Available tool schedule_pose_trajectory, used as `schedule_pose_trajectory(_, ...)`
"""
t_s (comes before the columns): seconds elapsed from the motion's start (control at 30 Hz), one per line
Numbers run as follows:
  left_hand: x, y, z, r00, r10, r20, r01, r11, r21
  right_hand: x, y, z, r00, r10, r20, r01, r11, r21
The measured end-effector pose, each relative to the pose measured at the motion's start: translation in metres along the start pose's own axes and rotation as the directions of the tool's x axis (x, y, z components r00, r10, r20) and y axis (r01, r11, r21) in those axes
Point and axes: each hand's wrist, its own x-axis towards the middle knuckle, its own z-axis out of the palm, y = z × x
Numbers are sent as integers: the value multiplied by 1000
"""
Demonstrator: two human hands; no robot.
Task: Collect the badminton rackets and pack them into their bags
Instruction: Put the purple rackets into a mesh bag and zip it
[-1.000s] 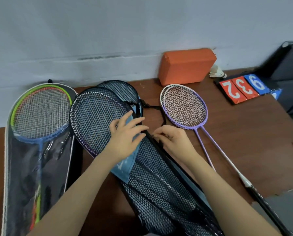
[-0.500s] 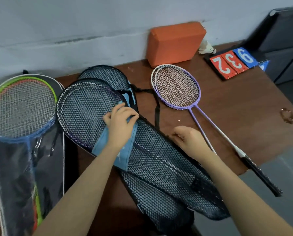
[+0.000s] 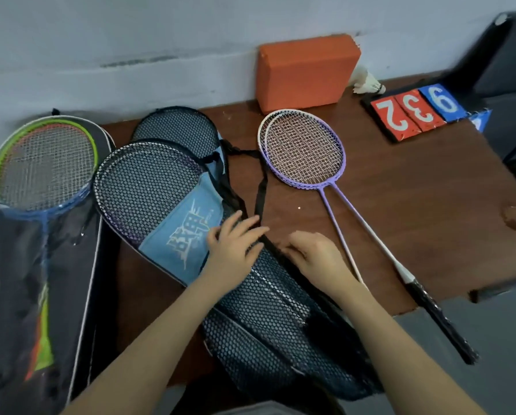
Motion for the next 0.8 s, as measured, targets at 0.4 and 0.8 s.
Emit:
schedule_pose_trajectory(0.4, -5, 26, 15, 984, -78, -161, 99, 987, 126, -37, 28, -11, 999, -21, 49, 14, 992, 125)
schedule_pose_trajectory(0.8, -16, 43, 31, 922, -183, -343, 238, 963, 126, -109, 69, -48, 979, 132, 157, -184, 903, 389)
